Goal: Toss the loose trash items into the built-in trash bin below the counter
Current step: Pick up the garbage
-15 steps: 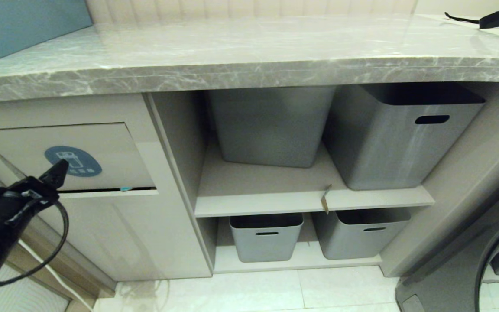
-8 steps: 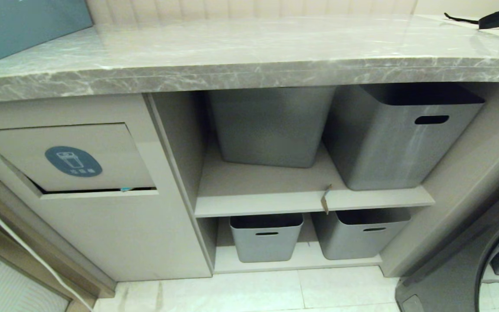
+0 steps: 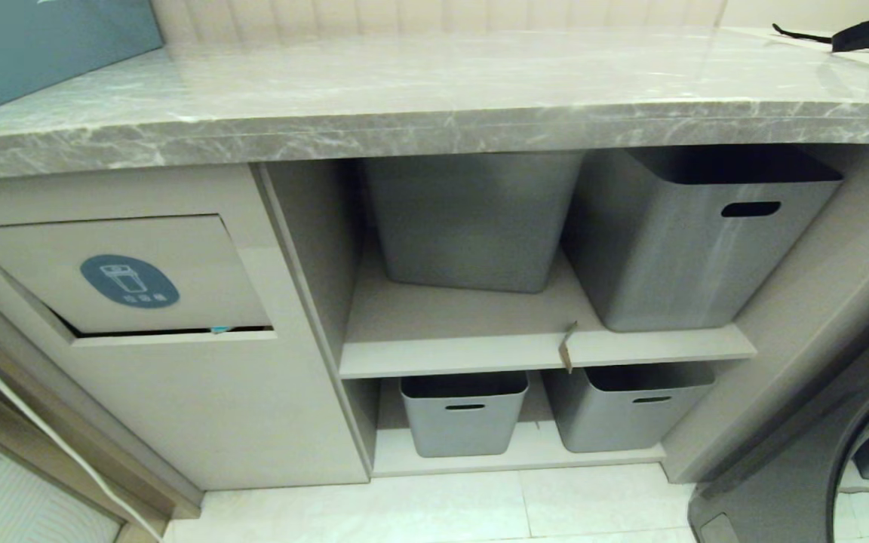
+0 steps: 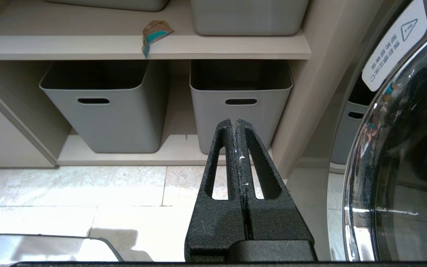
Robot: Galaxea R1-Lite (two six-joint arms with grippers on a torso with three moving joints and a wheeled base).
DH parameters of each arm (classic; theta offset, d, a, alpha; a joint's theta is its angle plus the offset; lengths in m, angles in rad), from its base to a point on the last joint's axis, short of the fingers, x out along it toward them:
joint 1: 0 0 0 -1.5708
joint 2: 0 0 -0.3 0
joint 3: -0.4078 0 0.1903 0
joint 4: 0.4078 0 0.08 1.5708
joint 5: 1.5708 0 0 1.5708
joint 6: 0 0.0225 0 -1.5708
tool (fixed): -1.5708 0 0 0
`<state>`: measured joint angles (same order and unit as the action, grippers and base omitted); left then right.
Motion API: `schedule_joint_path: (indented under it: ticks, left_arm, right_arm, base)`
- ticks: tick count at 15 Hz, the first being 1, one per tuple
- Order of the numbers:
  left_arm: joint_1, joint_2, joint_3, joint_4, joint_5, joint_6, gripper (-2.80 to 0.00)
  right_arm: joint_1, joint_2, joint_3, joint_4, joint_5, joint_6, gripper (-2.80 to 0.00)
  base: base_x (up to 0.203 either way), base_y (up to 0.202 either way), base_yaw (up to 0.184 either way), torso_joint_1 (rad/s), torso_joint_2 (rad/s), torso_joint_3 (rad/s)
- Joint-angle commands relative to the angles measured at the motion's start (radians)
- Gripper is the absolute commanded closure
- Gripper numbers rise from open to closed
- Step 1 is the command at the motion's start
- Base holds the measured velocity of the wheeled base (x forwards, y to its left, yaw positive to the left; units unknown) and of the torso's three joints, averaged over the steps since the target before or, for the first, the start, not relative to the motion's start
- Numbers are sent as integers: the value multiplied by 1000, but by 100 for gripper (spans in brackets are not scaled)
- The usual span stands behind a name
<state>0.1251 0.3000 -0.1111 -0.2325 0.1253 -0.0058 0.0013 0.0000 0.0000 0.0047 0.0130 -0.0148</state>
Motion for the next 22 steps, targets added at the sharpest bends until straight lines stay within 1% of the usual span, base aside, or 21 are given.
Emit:
schedule_joint_path:
  ticks: [1,2,3,4,6,7,8,9,10,11,12,13,17,18,20,22]
  left_arm:
    - [1,-20,88,-8,-13,14,-280]
    - [-1,-19,115,10,-24,31,-280]
    - [-4,-19,112,77,-34,43,-280]
    - [-28,-18,110,101,-38,53,-280]
    - [-136,-20,106,129,-47,72,-280]
    - [-152,-59,99,167,-68,101,-280]
    - [-136,-110,89,208,-91,149,-280]
    - [-116,-139,79,223,-103,208,-280]
    - [-115,-161,84,191,-93,212,-280]
    - [-116,-203,90,187,-93,214,-280]
    - [-117,-266,88,206,-101,219,0]
    - [-118,-298,79,249,-106,223,0]
    - [-119,-302,92,203,-105,187,0]
    - [-120,-302,93,203,-105,164,0]
    - [-119,-302,92,203,-104,93,0]
    - [-119,-302,93,204,-106,46,0]
  right_arm:
    - [0,0,0,0,1,-1,0]
    - [0,0,0,0,1,1,0]
    - [0,0,-1,0,1,-1,0]
    - [0,0,0,0,1,-1,0]
    - [0,0,-1,0,1,-1,0]
    - [0,0,0,0,1,-1,0]
    - [0,0,0,0,1,-1,0]
    - [0,0,0,0,1,-1,0]
    - [0,0,0,0,1,-1,0]
    - [0,0,0,0,1,-1,0]
    - [0,0,0,0,1,-1,0]
    - [0,0,0,0,1,-1,0]
    - [0,0,0,0,1,-1,0]
    - [0,0,0,0,1,-1,0]
    - [0,0,0,0,1,-1,0]
    - [0,0,0,0,1,-1,0]
  base:
    - [0,0,0,0,0,0]
    - [0,0,0,0,0,0]
    - [0,0,0,0,0,0]
    - [0,0,0,0,0,0]
    - [0,0,0,0,0,0]
    - [0,0,0,0,0,0]
    - [0,0,0,0,0,0]
    - [0,0,0,0,0,0]
    - [0,0,0,0,0,0]
    - [0,0,0,0,0,0]
    - [0,0,0,0,0,0]
    - [0,0,0,0,0,0]
    - [0,0,0,0,0,0]
    - [0,0,0,0,0,0]
    - [0,0,0,0,0,0]
    - [0,0,0,0,0,0]
